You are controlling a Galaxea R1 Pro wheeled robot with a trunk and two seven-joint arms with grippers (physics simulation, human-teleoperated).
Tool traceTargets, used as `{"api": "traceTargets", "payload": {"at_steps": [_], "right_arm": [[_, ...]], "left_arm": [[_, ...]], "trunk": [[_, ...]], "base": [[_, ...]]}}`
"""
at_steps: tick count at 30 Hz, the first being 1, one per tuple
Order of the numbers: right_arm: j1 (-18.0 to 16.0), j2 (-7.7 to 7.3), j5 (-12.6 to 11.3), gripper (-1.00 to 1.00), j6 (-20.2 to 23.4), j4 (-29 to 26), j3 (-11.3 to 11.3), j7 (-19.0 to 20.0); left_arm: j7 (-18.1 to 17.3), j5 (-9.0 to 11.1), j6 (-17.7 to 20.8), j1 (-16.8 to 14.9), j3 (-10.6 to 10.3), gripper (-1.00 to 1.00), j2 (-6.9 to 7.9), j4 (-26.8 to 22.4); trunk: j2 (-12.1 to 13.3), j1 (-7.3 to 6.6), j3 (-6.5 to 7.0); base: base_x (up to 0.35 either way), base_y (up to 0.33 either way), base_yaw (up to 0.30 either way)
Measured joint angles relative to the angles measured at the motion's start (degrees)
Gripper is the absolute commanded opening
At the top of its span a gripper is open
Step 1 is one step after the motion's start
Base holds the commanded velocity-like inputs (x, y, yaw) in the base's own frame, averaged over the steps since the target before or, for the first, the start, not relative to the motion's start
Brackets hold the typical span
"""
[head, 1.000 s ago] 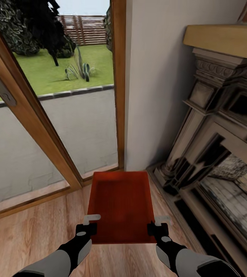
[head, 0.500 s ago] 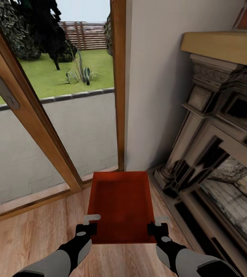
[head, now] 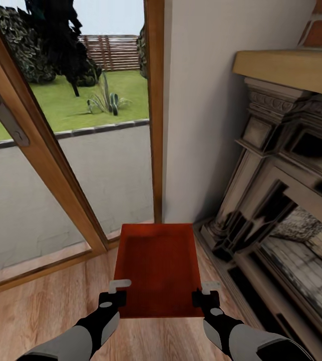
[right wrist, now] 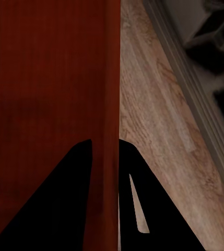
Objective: Move the two storage containers from the living room to the garage. In the garage, place one container on the floor and stack the other container on top of it (either order is fine).
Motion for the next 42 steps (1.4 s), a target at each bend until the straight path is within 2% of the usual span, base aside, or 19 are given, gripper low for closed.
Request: {"api": "traceTargets", "payload": {"at_steps": [42], "right_arm": [[0.0, 0.01, -0.05, -1.0, 0.1, 0.01, 0.08, -0.01]], "left_arm": [[0.0, 0.0, 0.01, 0.0, 0.03, -1.0, 0.0, 0.09]], "trunk": [[0.0, 0.0, 3.89]], "base": [[0.0, 0.0, 0.0]]}}
